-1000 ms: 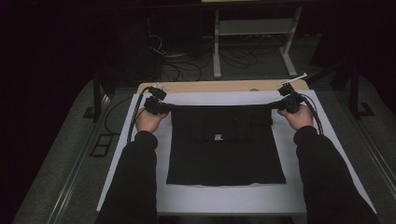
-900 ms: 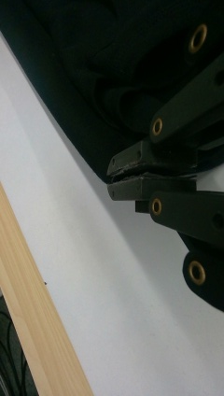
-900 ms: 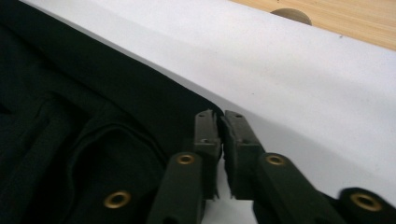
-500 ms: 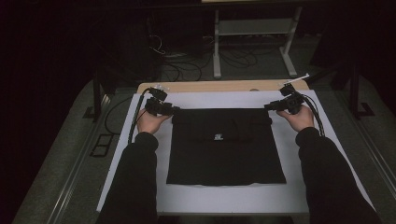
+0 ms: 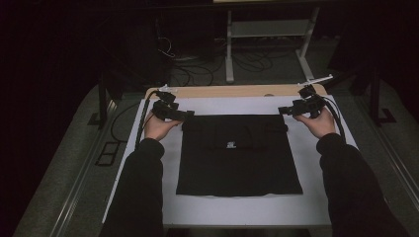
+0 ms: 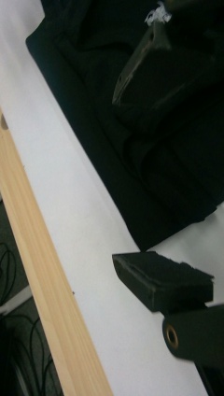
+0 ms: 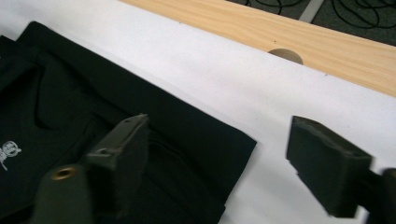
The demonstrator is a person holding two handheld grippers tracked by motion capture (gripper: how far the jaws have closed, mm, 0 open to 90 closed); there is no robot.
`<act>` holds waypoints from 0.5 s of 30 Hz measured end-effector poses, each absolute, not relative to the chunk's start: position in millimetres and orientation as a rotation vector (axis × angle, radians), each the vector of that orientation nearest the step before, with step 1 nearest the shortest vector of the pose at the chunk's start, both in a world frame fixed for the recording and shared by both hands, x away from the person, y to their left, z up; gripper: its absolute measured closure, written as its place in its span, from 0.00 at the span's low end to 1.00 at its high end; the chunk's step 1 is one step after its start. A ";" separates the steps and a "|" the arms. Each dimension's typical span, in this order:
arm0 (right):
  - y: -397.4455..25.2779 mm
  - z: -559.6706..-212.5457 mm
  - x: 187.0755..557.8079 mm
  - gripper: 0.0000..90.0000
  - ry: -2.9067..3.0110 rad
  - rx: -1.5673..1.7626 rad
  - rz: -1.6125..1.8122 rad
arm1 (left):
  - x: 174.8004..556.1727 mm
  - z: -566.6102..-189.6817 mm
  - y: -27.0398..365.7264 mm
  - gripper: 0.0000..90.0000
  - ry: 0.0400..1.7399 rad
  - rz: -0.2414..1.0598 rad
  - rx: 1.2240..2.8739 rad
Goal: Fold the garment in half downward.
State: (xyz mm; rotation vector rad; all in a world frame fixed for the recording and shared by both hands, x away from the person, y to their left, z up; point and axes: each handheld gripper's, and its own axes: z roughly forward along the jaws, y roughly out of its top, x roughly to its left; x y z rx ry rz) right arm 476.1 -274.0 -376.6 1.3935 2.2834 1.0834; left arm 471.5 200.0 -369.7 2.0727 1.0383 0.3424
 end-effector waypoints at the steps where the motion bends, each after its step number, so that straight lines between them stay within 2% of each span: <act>1: -274.2 -375.7 475.4 0.17 2.281 1.394 1.084 | 471.2 -369.5 200.0 0.14 1.035 0.329 2.071; 3: -274.7 -373.5 474.0 0.11 2.286 1.398 1.100 | 470.1 -368.5 199.7 0.08 1.025 0.325 2.074; 4: -274.7 -373.5 474.0 0.11 2.286 1.398 1.100 | 469.4 -367.7 199.4 0.08 1.019 0.324 2.069; 6: -273.9 -372.0 473.0 0.01 2.287 1.403 1.108 | 468.0 -366.5 197.9 0.02 1.006 0.311 2.050; 7: -273.2 -371.2 472.4 0.00 2.290 1.411 1.113 | 467.1 -365.2 197.1 0.00 0.997 0.311 2.049; 15: -266.2 -365.5 467.1 0.00 2.324 1.373 1.158 | 462.1 -356.0 190.6 0.00 0.949 0.302 2.021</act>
